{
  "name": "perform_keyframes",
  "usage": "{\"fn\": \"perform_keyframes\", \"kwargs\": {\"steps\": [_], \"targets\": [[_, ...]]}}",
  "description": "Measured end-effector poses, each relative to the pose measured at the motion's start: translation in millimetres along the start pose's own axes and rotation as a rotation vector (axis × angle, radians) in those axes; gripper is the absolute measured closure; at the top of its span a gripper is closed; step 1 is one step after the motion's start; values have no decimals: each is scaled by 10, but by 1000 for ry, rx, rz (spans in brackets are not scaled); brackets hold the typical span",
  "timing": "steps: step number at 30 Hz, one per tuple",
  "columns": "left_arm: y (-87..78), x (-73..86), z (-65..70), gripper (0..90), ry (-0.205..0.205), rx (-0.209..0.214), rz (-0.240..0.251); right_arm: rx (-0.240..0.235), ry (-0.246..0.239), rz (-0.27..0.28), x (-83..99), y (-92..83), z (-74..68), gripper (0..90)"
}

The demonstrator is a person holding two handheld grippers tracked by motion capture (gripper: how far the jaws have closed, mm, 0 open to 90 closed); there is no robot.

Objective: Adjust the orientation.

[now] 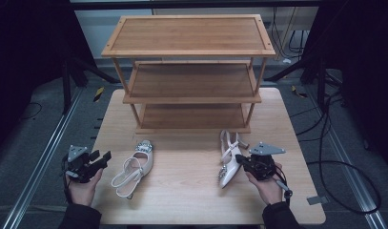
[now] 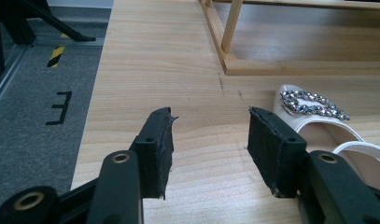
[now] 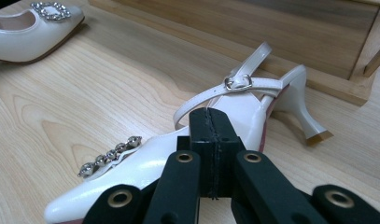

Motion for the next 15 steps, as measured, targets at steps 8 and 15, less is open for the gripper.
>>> {"fn": "perform_keyframes", "kwargs": {"steps": [8, 15], "targets": [[27, 23, -25, 493, -2, -5, -6, 10, 26, -12, 92, -111, 36, 900], [33, 33, -23, 494, 13, -12, -9, 45, 57, -58, 291, -252, 102, 900]]}}
Point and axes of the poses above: each handheld gripper's, and its own axes: y roughly forward along the jaws, x roughly out of its underside, z roughly to its right, the point moved 5 cm from there along y, roughly forward along the jaws, and after that the axes turned 7 degrees about -x, right-handed, at the moved point
